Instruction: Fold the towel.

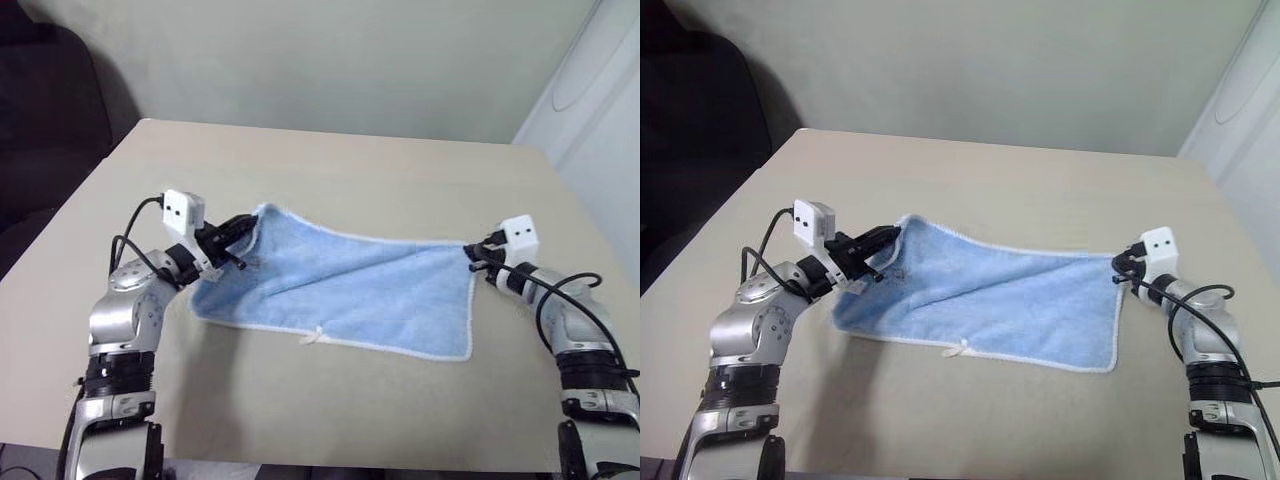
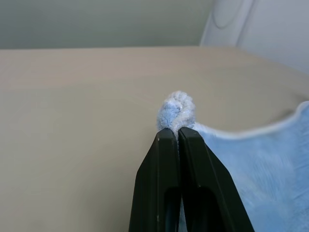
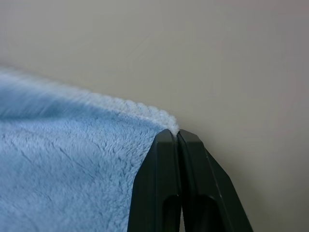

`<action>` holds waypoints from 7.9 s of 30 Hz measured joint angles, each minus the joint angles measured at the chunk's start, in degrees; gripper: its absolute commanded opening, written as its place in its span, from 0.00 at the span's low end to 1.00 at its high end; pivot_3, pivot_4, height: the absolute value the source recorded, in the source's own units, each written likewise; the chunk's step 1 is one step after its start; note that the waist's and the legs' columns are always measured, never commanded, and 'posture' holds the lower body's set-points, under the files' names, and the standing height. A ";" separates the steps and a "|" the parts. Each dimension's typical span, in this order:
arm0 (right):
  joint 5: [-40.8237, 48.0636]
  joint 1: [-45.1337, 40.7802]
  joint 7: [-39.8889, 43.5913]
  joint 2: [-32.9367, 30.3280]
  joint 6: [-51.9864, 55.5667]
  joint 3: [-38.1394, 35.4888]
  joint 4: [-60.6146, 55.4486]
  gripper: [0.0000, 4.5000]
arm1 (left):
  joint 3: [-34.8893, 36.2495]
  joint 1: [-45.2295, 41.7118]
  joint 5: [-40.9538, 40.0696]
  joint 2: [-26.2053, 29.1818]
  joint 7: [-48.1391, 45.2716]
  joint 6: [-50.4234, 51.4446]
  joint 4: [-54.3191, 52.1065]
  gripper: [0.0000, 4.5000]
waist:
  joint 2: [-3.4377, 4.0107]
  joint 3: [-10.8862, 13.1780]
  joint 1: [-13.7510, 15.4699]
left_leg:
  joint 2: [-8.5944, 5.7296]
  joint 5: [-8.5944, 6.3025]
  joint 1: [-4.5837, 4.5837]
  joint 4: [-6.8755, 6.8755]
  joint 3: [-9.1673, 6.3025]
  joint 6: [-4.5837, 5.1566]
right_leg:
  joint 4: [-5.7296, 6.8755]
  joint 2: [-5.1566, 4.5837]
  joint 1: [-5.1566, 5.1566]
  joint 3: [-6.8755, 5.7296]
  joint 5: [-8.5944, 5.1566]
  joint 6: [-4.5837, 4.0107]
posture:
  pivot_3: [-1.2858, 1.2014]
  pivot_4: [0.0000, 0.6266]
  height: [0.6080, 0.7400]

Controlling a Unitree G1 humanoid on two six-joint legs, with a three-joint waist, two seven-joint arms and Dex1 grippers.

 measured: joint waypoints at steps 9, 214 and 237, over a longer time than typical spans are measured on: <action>-0.35 -11.53 -1.70 -5.88 -1.39 -2.37 -1.97 0.01 | 0.21 -20.85 1.50 -4.60 4.01 -7.00 15.56 0.00 | 0.22 0.37 0.25 | -0.04 0.49 0.00 0.03 0.12 0.82 | -0.17 -0.11 0.08 0.00 0.28 0.38 | 0.52 0.24 1.00; 23.87 31.96 16.98 -4.31 11.05 -9.01 -19.06 0.00 | 2.38 14.06 -5.09 16.43 -22.37 11.73 9.87 0.01 | -0.35 -0.06 -0.63 | -0.06 -0.13 0.04 -0.02 0.01 -0.15 | 0.92 0.10 -0.14 0.16 -1.56 -0.24 | 0.52 0.24 1.00; 27.53 36.25 14.36 -6.79 14.89 -21.87 -17.95 1.00 | 10.22 21.07 -6.88 17.95 -20.96 14.40 6.65 0.95 | -0.33 -0.05 -0.57 | -0.03 -0.23 -0.06 -0.14 -0.02 -0.18 | 0.92 0.09 -0.33 0.18 -1.91 0.32 | 0.52 0.24 1.00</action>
